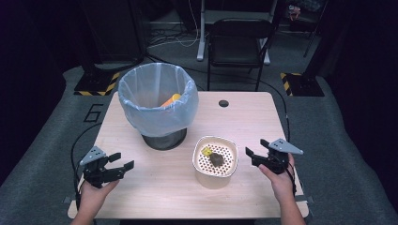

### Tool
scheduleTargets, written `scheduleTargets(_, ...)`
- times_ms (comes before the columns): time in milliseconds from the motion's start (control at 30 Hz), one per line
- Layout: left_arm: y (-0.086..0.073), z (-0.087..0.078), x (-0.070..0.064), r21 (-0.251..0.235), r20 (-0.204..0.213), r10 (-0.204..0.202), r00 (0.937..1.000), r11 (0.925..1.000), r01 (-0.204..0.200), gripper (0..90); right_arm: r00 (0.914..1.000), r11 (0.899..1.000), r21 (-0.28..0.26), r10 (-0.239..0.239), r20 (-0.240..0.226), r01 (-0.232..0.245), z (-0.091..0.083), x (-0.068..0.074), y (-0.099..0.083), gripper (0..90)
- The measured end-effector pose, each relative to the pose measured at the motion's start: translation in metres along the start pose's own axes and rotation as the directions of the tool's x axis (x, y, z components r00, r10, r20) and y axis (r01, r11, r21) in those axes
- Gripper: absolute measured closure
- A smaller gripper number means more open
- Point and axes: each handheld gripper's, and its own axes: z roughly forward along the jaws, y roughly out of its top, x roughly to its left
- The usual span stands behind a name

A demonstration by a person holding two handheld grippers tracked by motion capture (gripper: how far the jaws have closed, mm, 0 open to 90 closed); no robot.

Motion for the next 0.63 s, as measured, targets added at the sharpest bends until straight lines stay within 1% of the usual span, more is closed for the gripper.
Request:
scheduleTargets(133,-0.011,0.006,0.005,0.013,-0.005,0.004,1.0,0.9999,-0.004,26.9,1.0,1.0,0.005,0.0,0.005,0.0,0.001,-0.001,-0.002,25.2)
scheduleTargets(200,-0.016,0.008,0.008,0.004,-0.018,-0.003,0.9998,1.0,0.003,26.9,1.0,1.0,0.012,0.002,0.007,-0.002,0.002,-0.002,-0.004,25.3)
scheduleTargets(233,-0.017,0.008,0.01,0.01,-0.016,0.004,0.9999,0.9999,-0.004,26.9,0.9999,1.0,0.017,0.005,0.012,-0.005,0.003,-0.002,-0.005,25.2)
scheduleTargets(267,-0.021,0.008,0.013,0.005,-0.022,0.01,0.9997,0.9999,-0.01,26.9,0.9999,1.0,0.019,0.001,0.011,-0.001,0.004,-0.003,-0.006,25.2)
scheduleTargets(333,-0.026,0.01,0.017,-0.007,-0.035,0.008,0.9994,0.9999,-0.008,26.6,0.9999,1.0,0.028,0.003,0.017,-0.003,0.005,-0.004,-0.008,25.2)
scheduleTargets(400,-0.031,0.011,0.021,0.005,-0.043,-0.001,0.9991,1.0,0.001,24.7,0.9997,0.999,0.039,-0.008,0.021,0.007,0.006,-0.006,-0.009,25.3)
scheduleTargets(433,-0.034,0.013,0.023,-0.002,-0.052,0.0,0.9986,1.0,-0.001,23.2,0.9997,0.999,0.043,-0.009,0.024,0.008,0.007,-0.006,-0.011,25.2)
scheduleTargets(467,-0.035,0.013,0.024,0.016,-0.048,0.006,0.9988,0.9999,-0.005,21.8,0.9996,0.999,0.046,-0.007,0.026,0.005,0.008,-0.006,-0.011,25.2)
scheduleTargets(500,-0.037,0.014,0.026,0.013,-0.054,0.012,0.9985,0.9999,-0.011,20.3,0.9997,0.999,0.051,-0.012,0.023,0.011,0.008,-0.007,-0.012,25.2)
scheduleTargets(533,-0.04,0.017,0.028,0.013,-0.055,0.005,0.9985,0.9999,-0.004,18.5,0.9995,0.999,0.054,-0.011,0.029,0.009,0.008,-0.007,-0.013,25.3)
scheduleTargets(567,-0.042,0.018,0.03,0.022,-0.05,0.009,0.9987,0.9997,-0.008,15.1,0.9995,0.998,0.063,-0.011,0.029,0.009,0.009,-0.008,-0.014,25.2)
scheduleTargets(600,-0.044,0.019,0.031,0.012,-0.054,0.017,0.9984,0.9998,-0.016,14.7,0.9993,0.998,0.068,-0.011,0.034,0.008,0.01,-0.009,-0.015,25.2)
scheduleTargets(633,-0.045,0.019,0.033,0.029,-0.054,0.026,0.9982,0.9993,-0.024,14.7,0.9993,0.997,0.073,-0.014,0.036,0.011,0.011,-0.01,-0.016,25.2)
